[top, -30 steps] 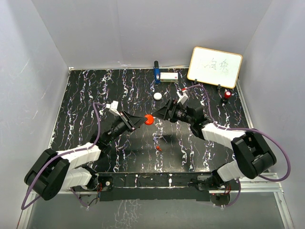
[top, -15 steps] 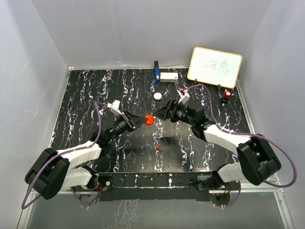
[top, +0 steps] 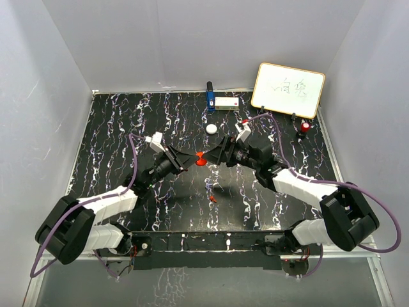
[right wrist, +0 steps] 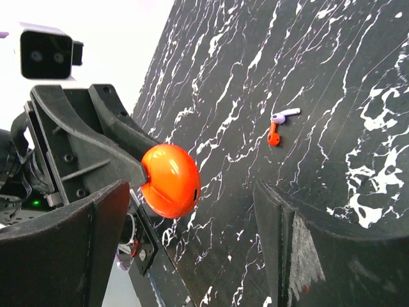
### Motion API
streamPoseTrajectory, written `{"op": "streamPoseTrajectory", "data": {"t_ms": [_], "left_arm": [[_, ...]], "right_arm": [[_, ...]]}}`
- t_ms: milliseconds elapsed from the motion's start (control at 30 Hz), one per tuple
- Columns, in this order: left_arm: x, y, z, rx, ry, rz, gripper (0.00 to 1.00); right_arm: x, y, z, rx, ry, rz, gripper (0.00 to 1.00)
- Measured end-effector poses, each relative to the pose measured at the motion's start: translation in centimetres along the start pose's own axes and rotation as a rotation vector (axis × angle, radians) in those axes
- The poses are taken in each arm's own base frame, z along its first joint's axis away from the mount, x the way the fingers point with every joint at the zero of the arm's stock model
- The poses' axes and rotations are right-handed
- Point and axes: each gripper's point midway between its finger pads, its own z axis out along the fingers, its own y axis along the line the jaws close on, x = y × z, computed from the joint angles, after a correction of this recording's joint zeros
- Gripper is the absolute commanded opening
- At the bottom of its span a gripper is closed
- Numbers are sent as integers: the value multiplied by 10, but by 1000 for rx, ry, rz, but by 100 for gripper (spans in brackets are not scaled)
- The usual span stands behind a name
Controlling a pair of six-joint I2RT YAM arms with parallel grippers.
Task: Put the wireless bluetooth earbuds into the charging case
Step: Open the charging case.
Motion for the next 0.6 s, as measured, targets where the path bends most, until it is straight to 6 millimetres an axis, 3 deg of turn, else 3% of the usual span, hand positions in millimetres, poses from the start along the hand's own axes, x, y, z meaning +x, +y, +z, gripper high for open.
{"op": "streamPoseTrajectory", "data": {"t_ms": [133, 267, 600], "left_arm": [[-3, -4, 2, 9, -4, 2, 0], [-3, -4, 2, 9, -4, -1, 0], [-4, -1, 0, -5, -8, -10, 0]], "right_arm": [[9, -1, 0, 1, 18, 1, 76], [18, -14, -1, 40, 26, 15, 76], [23, -30, 4, 84, 30, 28, 76]]}}
